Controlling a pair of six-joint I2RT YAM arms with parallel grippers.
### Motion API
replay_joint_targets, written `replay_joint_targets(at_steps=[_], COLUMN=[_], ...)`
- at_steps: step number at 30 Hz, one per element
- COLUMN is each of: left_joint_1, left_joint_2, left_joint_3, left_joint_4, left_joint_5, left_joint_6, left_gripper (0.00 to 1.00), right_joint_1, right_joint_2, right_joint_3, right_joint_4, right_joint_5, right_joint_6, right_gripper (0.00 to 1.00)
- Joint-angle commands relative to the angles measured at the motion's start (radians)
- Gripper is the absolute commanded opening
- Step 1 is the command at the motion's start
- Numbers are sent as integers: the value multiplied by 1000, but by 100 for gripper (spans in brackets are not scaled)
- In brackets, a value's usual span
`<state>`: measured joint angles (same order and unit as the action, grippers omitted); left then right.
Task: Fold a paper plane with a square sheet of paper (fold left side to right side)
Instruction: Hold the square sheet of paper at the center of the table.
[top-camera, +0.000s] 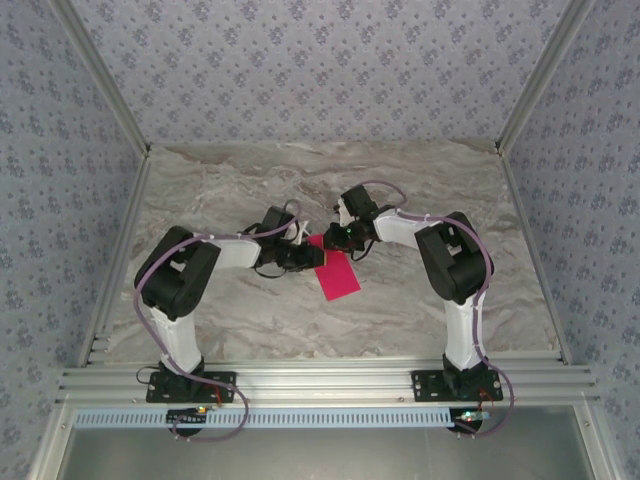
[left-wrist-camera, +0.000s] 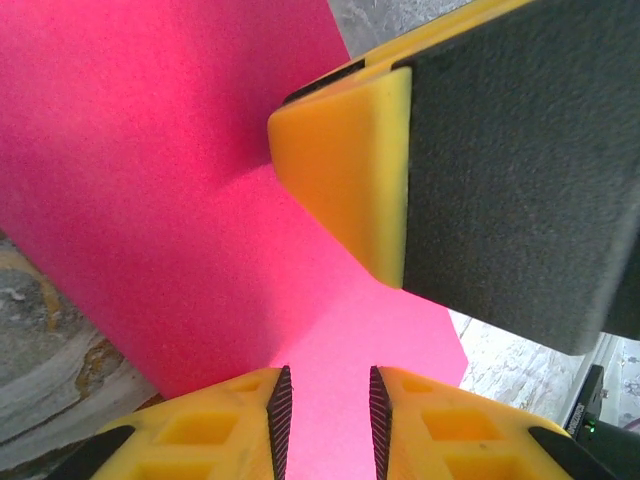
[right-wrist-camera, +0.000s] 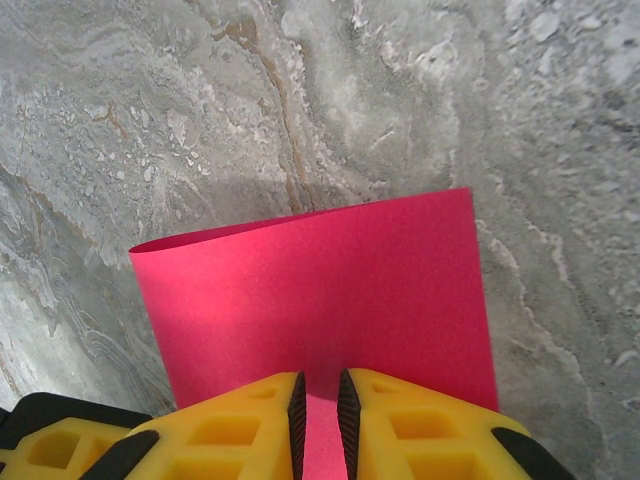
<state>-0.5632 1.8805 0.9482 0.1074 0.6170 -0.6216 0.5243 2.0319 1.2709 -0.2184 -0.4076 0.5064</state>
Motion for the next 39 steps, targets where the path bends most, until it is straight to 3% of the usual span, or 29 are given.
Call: replay_joint_targets(at_steps=[1, 13, 18, 22, 24, 28, 39], left_joint_1=[-8, -9, -18, -20, -20, -22, -21], left_joint_2=[12, 67, 71, 72, 72, 72, 55], left_joint_3=[18, -27, -20, -16, -14, -12, 7], left_joint_4=[-24, -59, -72, -77, -77, -80, -105], left_joint_5=[-5, -74, -92, -98, -101, -103, -105], left_joint_6=[33, 4, -4, -9, -10, -10, -1], left_gripper=[28, 24, 24, 23, 23, 23, 23], right_joint_1=[17, 1, -14, -7, 2, 34, 87], right_joint_2=[29, -56, -167, -263, -309, -351, -253], right_joint_3=[-7, 25, 3, -68, -141, -234, -294], right_joint_4=[-98, -36, -53, -102, -111, -122, -155], right_joint_5=[31, -23, 9, 55, 58, 11, 73], right_joint_6=[-15, 1, -31, -58, -59, -43, -19], right_gripper=[23, 28, 40, 44, 41, 25, 23])
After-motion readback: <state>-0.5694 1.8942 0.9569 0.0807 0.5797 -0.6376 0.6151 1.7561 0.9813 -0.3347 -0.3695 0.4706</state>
